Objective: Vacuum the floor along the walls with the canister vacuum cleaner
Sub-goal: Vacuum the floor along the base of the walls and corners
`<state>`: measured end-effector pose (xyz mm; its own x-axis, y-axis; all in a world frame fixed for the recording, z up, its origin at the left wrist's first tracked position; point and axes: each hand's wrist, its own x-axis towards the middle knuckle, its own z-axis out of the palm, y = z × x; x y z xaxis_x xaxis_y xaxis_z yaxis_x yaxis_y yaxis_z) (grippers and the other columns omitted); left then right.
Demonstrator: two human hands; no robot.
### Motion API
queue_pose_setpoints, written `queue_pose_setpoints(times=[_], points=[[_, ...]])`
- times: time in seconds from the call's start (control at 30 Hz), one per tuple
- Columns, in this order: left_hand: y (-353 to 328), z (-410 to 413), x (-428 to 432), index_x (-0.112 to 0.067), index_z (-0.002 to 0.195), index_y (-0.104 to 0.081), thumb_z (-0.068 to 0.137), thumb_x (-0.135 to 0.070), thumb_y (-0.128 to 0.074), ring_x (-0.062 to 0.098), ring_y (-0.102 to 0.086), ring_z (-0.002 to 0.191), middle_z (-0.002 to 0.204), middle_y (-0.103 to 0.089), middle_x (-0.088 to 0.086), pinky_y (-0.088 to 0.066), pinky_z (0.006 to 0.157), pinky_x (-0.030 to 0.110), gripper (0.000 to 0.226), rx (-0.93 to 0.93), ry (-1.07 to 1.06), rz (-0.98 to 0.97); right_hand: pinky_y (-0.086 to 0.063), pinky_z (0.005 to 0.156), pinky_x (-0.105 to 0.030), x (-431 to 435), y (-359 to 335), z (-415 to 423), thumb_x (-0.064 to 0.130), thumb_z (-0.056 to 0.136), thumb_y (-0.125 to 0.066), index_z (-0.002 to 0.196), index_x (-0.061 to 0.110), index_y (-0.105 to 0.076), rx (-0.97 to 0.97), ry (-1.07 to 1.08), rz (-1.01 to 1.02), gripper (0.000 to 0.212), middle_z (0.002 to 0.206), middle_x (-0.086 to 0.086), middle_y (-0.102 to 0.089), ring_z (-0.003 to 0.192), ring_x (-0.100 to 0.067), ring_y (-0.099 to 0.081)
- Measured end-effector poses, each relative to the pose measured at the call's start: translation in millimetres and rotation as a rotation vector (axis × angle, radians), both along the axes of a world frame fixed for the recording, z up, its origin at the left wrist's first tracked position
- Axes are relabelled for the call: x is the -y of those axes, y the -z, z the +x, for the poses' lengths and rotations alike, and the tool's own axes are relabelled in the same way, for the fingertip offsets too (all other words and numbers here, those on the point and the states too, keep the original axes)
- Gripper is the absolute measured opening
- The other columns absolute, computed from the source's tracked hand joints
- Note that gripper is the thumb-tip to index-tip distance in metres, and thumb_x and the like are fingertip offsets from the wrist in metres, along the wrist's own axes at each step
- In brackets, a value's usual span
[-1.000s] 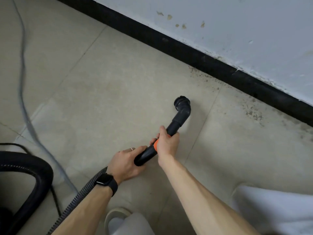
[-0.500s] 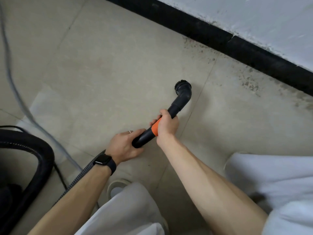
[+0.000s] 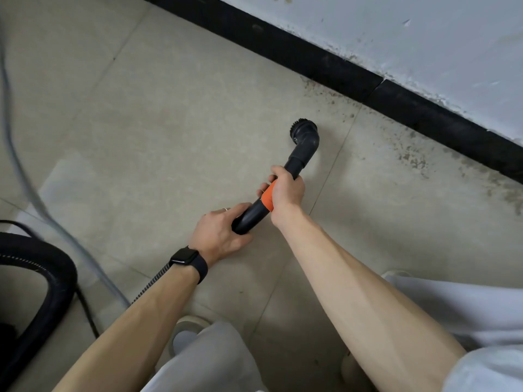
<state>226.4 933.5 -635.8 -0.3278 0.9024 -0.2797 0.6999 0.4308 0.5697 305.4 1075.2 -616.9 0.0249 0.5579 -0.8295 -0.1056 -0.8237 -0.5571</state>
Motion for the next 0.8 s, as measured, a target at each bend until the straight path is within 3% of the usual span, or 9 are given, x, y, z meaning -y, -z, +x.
queue_pose_setpoints(times=[0.8], points=[[10,-29,-75,-0.041,0.118,-0.057,0.064,-0.044,-0.057,0.024,-0.059,0.068,0.073,-0.062,-0.006,-0.049,0.063,0.032,0.054,0.005,-0.013,0.025,-0.05,0.048,-0.029,-72,6,-30,0.014,0.094,-0.062,0.106,0.006,-0.052,0.049,-0.06,0.111,0.017,0.079,-0.004,-0.055,0.046,-0.016,-0.054]])
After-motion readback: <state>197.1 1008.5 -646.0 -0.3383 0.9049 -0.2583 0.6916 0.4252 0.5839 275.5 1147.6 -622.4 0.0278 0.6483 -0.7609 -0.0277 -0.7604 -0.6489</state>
